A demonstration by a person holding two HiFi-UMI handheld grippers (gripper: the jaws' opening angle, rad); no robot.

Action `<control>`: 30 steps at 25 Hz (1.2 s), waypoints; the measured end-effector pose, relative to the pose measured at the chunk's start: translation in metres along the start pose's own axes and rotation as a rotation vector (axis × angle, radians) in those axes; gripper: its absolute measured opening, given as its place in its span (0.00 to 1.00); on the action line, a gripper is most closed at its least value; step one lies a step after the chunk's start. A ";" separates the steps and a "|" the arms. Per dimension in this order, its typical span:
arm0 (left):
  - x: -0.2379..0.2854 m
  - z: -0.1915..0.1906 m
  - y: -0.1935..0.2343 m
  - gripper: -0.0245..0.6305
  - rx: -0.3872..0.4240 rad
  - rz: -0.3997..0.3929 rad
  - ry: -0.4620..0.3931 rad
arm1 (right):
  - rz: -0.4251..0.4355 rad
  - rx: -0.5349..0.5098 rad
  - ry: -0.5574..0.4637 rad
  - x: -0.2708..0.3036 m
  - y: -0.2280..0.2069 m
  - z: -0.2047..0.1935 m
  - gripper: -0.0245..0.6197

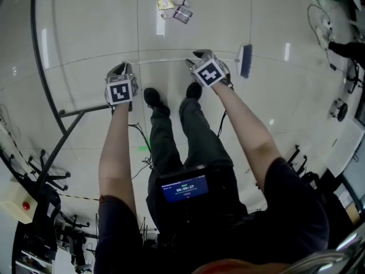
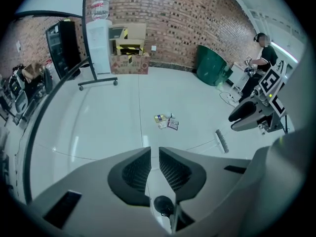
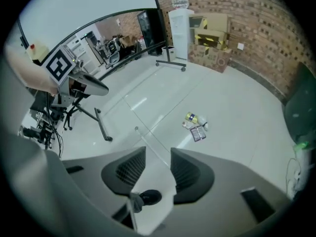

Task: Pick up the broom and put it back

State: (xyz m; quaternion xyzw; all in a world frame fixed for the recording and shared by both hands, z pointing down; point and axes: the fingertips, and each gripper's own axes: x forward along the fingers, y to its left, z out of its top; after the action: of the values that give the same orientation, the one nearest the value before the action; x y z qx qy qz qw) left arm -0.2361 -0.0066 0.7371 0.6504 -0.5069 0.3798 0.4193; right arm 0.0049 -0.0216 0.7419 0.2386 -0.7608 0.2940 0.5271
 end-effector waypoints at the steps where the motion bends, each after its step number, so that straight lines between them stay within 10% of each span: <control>1: -0.016 0.012 -0.003 0.09 -0.011 -0.003 -0.014 | 0.009 0.020 -0.005 -0.016 0.005 0.005 0.29; 12: -0.234 0.177 -0.059 0.04 0.029 -0.047 -0.346 | 0.061 0.069 -0.224 -0.226 0.067 0.086 0.05; 30: -0.400 0.254 -0.161 0.04 0.122 -0.028 -0.617 | 0.148 -0.088 -0.569 -0.426 0.090 0.132 0.05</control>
State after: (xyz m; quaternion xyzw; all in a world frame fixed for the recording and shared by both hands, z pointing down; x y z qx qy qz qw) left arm -0.1403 -0.0851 0.2524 0.7658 -0.5774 0.1886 0.2112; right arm -0.0026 -0.0269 0.2873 0.2321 -0.9054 0.2196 0.2797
